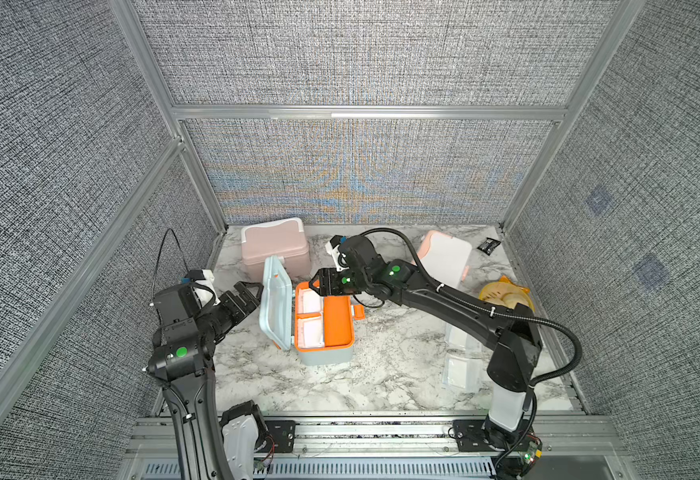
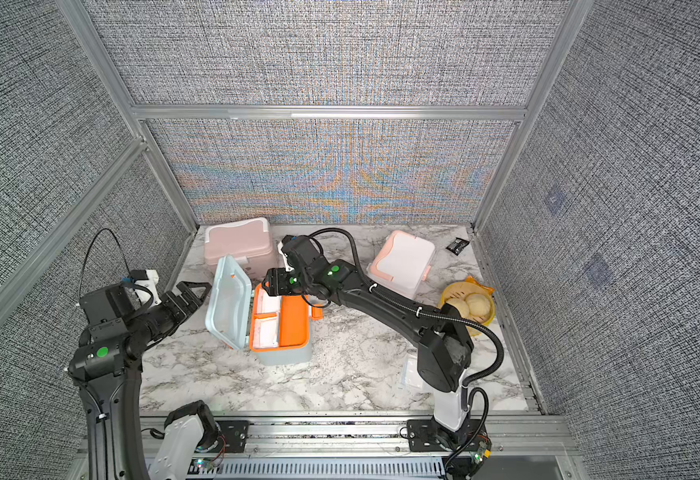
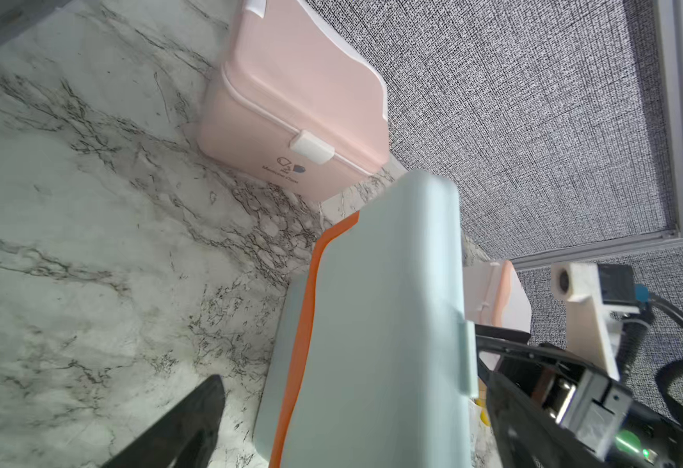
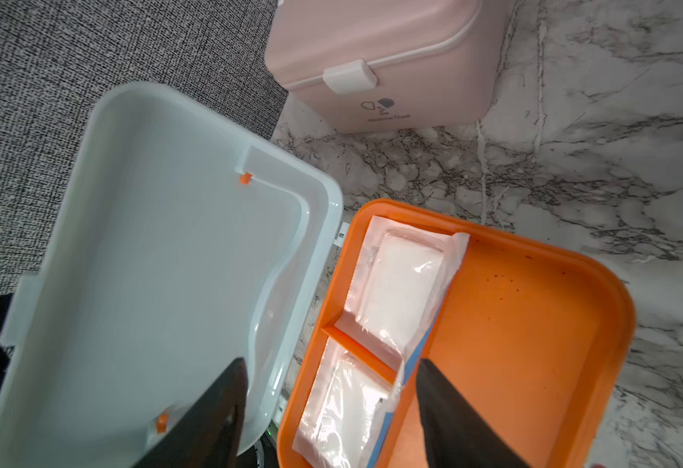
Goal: Open first aid kits and take out gauze
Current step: Pick up the gauze from the first aid kit.
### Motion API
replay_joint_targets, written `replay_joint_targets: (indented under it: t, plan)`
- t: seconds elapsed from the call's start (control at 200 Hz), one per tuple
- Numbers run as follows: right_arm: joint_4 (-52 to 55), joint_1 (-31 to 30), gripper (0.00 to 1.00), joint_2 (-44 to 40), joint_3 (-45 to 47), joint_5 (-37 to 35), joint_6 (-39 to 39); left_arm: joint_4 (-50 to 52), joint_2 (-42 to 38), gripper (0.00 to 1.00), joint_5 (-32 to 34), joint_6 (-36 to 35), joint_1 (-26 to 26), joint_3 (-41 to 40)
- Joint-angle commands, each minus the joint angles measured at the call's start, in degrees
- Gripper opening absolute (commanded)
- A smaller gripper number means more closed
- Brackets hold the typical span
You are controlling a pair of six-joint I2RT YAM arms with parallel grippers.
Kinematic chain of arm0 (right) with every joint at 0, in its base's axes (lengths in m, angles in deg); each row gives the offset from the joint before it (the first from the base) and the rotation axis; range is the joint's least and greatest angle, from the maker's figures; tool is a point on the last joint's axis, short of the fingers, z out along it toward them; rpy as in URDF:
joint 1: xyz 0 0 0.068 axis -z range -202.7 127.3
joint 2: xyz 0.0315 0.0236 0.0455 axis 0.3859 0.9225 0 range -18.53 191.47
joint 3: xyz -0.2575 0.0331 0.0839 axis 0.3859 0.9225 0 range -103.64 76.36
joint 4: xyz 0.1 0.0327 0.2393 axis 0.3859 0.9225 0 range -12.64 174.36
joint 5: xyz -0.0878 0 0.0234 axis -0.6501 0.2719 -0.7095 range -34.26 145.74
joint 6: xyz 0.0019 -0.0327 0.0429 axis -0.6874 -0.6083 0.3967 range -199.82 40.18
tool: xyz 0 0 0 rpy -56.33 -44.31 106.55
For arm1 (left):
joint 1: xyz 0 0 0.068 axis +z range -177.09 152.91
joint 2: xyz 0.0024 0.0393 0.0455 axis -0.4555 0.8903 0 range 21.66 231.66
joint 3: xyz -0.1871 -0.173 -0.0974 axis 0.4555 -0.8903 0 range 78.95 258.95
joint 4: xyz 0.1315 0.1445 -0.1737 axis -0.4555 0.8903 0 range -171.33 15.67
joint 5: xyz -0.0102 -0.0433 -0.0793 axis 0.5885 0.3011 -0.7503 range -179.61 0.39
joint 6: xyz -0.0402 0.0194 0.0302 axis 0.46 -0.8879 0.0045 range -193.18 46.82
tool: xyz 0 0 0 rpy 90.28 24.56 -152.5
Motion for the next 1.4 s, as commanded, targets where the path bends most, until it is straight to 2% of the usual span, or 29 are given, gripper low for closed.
replay_joint_targets:
  t: [0.0,0.335,0.46,0.495,0.62,0.69,0.861,0.971,1.091,1.186,1.236,1.396]
  plan:
    - [3.66,-0.15,0.66,1.48,-1.46,-3.99,0.6,-2.36,-0.43,0.99,-1.87,0.06,-0.14,-0.73]
    - [5.7,0.48,0.59,5.44,-2.76,-5.87,2.65,-5.67,0.36,0.99,-1.61,1.24,-0.32,-1.98]
    - [5.52,1.0,0.52,7.31,-3.63,-4.63,3.3,-7.02,1.19,0.99,-1.55,1.24,-0.41,-2.88]
    - [5.6,1.19,0.47,7.76,-3.95,-4.2,3.36,-7.15,1.62,0.99,-1.64,0.94,-0.49,-3.03]
    - [6.06,1.28,0.42,8.52,-4.24,-4.28,3.73,-7.3,2.84,0.99,-1.46,0.72,-0.89,-3.76]
    - [6.13,1.51,0.35,8.79,-4.01,-4.11,3.98,-7.95,2.69,0.99,-0.67,0.74,-1.06,-4.45]
    - [6.14,1.87,0.3,9.1,-3.45,-3.32,4.66,-9.23,3.27,0.99,0.45,0.91,-1.12,-5.94]
    - [5.97,2.07,0.2,9.15,-3.31,-2.98,4.85,-10.06,3.76,0.99,1.03,0.68,-1.12,-6.86]
    - [6.21,2.16,0.16,9.0,-3.39,-2.73,5.17,-10.58,4.07,0.98,1.93,0.23,-1.11,-7.45]
    - [6.52,2.24,0.08,8.87,-3.64,-2.32,5.22,-10.68,4.17,0.98,3.08,-0.39,-1.15,-7.95]
    - [6.62,2.24,0.0,8.66,-3.68,-2.5,5.27,-10.64,4.16,0.98,3.53,-0.52,-1.14,-8.05]
    - [5.87,2.32,0.0,6.71,-3.17,-2.52,5.35,-10.28,3.25,0.99,5.14,-1.08,-1.12,-7.88]
